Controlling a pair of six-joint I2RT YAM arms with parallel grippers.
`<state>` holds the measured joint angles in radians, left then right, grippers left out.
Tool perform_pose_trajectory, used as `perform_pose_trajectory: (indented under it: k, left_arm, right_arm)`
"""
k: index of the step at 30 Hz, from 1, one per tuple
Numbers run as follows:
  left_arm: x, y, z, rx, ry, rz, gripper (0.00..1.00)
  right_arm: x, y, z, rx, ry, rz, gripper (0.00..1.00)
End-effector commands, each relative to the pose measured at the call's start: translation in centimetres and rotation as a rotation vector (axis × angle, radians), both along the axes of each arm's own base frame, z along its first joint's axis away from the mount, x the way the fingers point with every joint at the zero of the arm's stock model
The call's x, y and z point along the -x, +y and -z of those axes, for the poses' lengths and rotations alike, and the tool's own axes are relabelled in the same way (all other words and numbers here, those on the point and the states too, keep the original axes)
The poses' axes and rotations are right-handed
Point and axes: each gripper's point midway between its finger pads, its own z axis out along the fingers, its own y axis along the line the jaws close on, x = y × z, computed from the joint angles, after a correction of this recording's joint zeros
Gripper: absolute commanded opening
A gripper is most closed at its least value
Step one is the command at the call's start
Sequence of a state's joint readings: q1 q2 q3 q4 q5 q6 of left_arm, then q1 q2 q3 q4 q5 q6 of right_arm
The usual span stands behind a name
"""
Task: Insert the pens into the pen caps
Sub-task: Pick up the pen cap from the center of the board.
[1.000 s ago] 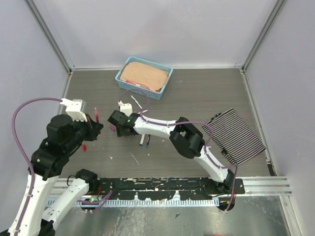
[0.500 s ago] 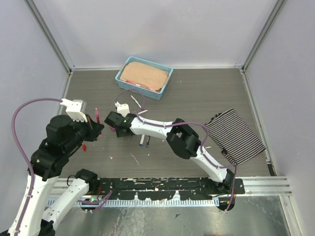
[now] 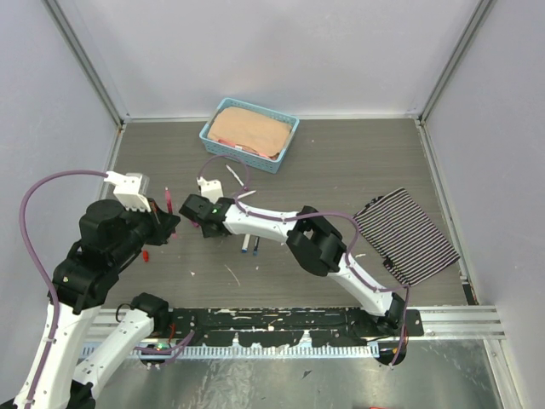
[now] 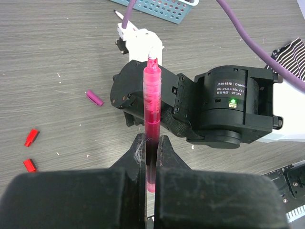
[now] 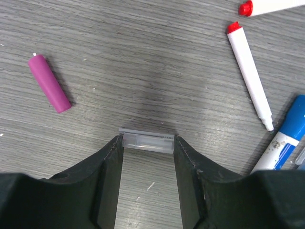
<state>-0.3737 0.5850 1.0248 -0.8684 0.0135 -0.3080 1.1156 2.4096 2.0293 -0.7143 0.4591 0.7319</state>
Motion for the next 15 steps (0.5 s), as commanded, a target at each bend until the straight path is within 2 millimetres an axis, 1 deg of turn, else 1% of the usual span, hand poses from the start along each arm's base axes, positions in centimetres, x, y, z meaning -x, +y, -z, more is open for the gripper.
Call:
perform_pose_trajectory:
  k: [1, 4, 6, 8, 9, 10, 11, 12, 13, 14, 15]
  left_arm:
    - [-0.2, 0.0, -0.7, 0.009, -0.028, -0.002, 0.00]
    - [-0.3, 0.6, -1.4, -0.001, -0.050, -0.028, 0.00]
    - [-0.3, 1.1, -1.9, -0.010, -0.070, -0.051, 0.00]
    - [-0.3, 1.5, -2.5, -0.018, -0.087, -0.068, 0.00]
    - [-0.3, 1.6, -2.6, -0.020, -0.091, -0.070, 0.00]
    - [-0.3, 1.6, -2.7, -0.021, -0.093, -0.071, 0.00]
    - [-0.3, 1.5, -2.7, -0.019, -0.092, -0.066, 0.00]
    - [-0.4, 1.3, -2.6, -0.015, -0.088, -0.057, 0.00]
    - [-0.4, 0.9, -2.5, -0.008, -0.081, -0.037, 0.00]
    - [-0.4, 0.5, -2.3, -0.002, -0.074, -0.021, 0.00]
    - [-0.5, 0.2, -2.0, 0.004, -0.066, -0.006, 0.00]
  right_arm:
    - [0.3, 0.2, -1.1, 0.008, -0.039, -0.058, 0.34]
    - [1.3, 1.1, -3.8, -0.056, -0.067, -0.160, 0.34]
    - [2.7, 1.6, -5.9, -0.134, -0.074, -0.247, 0.34]
    - [4.3, 1.4, -7.9, -0.202, -0.094, -0.331, 0.34]
    - [5.2, 1.1, -8.6, -0.234, -0.093, -0.363, 0.34]
    - [6.1, 0.7, -9.5, -0.268, -0.091, -0.404, 0.34]
    - [7.0, 0.0, -9.9, -0.281, -0.084, -0.444, 0.34]
    - [7.7, -1.0, -9.9, -0.274, -0.079, -0.472, 0.35]
    - [8.3, -2.2, -10.3, -0.263, -0.084, -0.498, 0.35]
    - [9.0, -3.5, -9.8, -0.236, -0.076, -0.525, 0.35]
    - [9.6, -5.0, -8.9, -0.198, -0.061, -0.550, 0.36]
